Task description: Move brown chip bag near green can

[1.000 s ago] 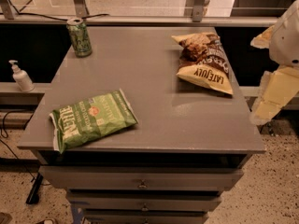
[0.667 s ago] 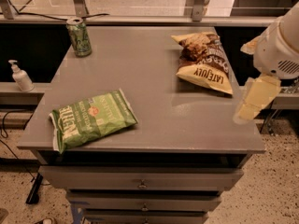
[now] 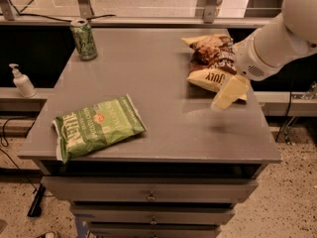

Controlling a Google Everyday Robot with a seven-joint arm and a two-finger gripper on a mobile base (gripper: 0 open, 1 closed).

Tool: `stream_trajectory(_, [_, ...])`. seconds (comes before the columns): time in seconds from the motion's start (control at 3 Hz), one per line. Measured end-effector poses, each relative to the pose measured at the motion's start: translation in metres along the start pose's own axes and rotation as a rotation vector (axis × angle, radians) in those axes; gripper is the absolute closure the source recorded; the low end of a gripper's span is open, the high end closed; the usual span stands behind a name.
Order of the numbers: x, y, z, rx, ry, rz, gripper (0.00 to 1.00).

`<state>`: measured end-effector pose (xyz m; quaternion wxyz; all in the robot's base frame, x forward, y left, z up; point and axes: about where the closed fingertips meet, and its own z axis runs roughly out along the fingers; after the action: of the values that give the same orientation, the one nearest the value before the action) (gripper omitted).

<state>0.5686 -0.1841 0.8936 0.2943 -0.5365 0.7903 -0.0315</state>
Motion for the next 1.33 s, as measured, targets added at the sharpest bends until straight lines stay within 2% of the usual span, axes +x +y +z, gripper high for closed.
stream_trajectory(0.33, [-0.030, -0.018, 0.037, 0.020, -0.064, 0.028, 0.00])
stream_trajectory(0.67, [-0.045, -0.021, 0.067, 0.012, -0.090, 0.037, 0.18])
stream_trajectory(1.0, [-0.053, -0.031, 0.079, 0.033, -0.105, 0.031, 0.42])
stream_trajectory(1.33, [-0.057, -0.042, 0.077, 0.064, -0.122, 0.019, 0.64])
